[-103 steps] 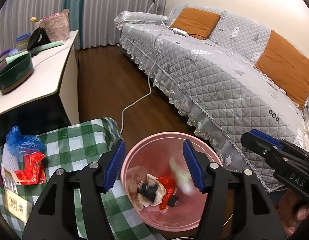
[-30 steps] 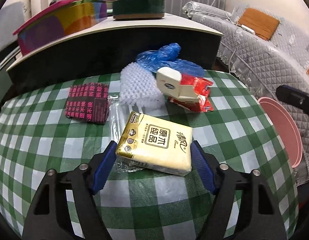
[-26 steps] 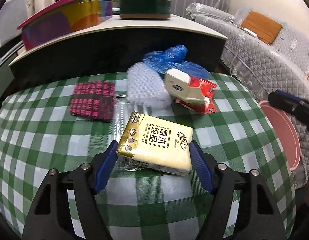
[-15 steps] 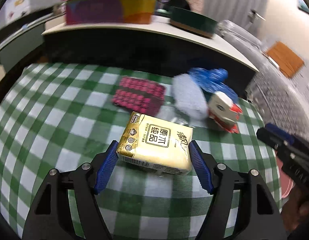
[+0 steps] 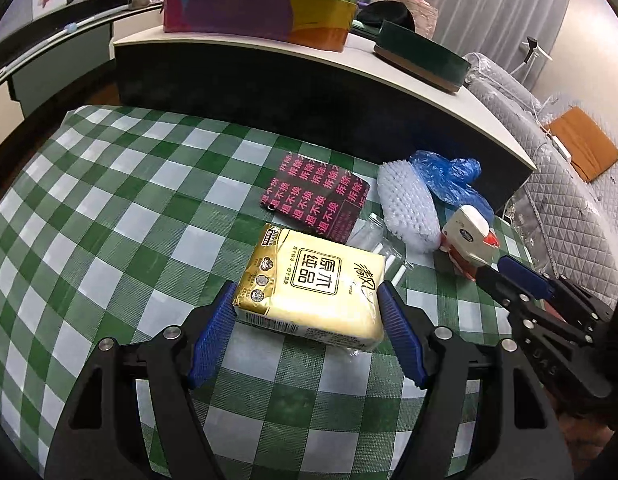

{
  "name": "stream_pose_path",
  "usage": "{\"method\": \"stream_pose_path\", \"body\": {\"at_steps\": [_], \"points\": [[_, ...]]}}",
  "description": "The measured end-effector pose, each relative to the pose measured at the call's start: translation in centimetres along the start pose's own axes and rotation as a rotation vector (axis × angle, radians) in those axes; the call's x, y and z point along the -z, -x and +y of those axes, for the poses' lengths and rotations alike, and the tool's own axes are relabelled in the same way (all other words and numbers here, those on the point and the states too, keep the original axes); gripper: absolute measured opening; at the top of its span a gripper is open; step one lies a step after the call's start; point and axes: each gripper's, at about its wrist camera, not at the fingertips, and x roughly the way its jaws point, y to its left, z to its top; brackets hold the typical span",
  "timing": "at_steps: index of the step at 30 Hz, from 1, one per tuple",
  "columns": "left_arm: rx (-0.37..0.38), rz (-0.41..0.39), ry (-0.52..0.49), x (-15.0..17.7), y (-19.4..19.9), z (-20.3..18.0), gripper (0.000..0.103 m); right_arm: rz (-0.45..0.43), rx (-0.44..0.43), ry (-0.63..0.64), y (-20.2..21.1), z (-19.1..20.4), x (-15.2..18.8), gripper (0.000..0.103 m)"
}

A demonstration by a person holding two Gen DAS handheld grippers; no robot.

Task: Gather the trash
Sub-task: 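Grasp the yellow tissue pack with the left gripper while the right gripper grasps the white-and-red carton, then carry the tissue pack and carton with both grippers over the pink bucket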

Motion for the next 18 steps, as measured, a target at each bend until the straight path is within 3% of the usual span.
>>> {"method": "stream_pose_path", "body": {"at_steps": [2,4,6,18], "points": [[0.000,0.000,0.005,-0.1,0.1,0.1,0.069,0.006,0.003,0.004,-0.6,0.1,-0.3,0.031],[0.004,-0.002,0.007,-0.2,0.3,0.1,0.069,0.015,-0.003,0.011,-0.9,0.3,-0.4,0.017],[0.004,-0.007,0.007,-0.4,0.5,0.1,0.069,0.010,0.003,0.027,-0.9,0.6,-0.5,0.010],[0.026,-0.053,-0.026,-0.8,1.9,-1.0,0.068,-0.053,-0.075,0.004,4.4,0.6,-0.3,0.005]]}}
